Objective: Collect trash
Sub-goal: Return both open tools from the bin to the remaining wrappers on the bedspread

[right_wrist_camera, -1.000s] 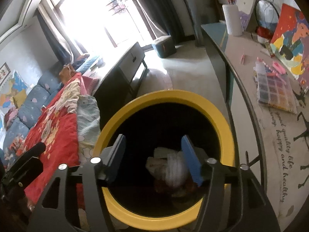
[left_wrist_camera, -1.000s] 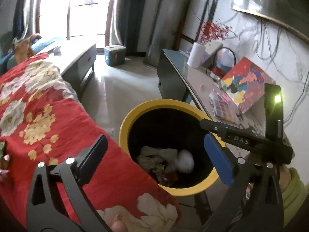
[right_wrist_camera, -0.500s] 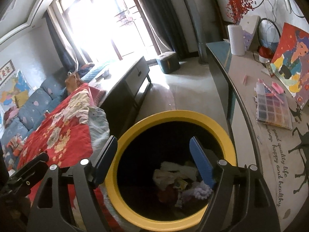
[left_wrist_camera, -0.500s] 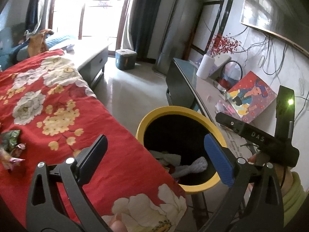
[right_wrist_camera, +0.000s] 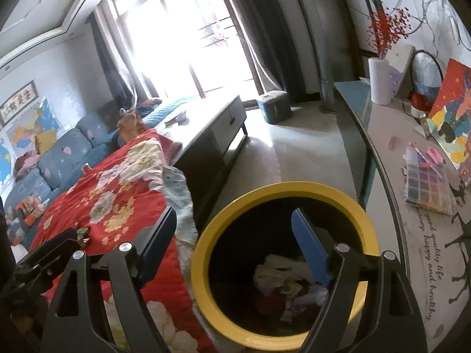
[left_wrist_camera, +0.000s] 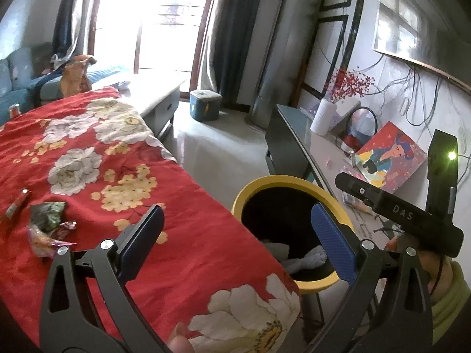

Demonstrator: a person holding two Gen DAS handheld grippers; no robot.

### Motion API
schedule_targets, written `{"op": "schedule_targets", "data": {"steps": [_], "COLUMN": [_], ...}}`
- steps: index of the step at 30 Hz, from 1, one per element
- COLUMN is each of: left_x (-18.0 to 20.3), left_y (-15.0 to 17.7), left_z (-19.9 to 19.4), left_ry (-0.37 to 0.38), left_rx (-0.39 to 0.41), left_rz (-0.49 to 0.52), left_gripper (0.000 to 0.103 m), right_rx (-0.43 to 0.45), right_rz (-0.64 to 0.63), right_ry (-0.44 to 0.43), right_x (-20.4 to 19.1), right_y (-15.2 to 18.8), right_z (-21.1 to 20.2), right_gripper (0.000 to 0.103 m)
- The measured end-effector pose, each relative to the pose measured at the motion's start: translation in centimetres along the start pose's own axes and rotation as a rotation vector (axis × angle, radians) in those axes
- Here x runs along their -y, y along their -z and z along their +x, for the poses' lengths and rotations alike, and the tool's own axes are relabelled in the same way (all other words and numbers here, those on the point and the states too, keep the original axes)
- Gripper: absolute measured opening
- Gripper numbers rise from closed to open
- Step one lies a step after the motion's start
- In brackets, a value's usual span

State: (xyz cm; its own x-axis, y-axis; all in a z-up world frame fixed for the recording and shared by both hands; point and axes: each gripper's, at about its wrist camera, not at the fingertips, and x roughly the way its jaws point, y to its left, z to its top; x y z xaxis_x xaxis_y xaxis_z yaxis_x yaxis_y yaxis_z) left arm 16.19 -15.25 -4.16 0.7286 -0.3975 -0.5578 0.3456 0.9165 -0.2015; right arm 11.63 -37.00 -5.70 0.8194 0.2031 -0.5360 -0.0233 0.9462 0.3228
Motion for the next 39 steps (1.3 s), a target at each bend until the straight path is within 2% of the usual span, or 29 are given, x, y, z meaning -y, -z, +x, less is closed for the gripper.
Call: {"op": "schedule_targets", "data": {"steps": [39], "left_x": [-9.9], "left_y": [0.8], "left_z": [-7.3], "left_ry": [-0.163], "left_rx": [0.154], "left_rz": [-0.18], "left_gripper": [0.092], "right_rx": [-0.05], "right_rz": [-0.226], "right_ry": [-0.202], "right_x": [-13.1], "right_y": [2.7], "right_z": [0.7], "right_gripper": [0.078]}}
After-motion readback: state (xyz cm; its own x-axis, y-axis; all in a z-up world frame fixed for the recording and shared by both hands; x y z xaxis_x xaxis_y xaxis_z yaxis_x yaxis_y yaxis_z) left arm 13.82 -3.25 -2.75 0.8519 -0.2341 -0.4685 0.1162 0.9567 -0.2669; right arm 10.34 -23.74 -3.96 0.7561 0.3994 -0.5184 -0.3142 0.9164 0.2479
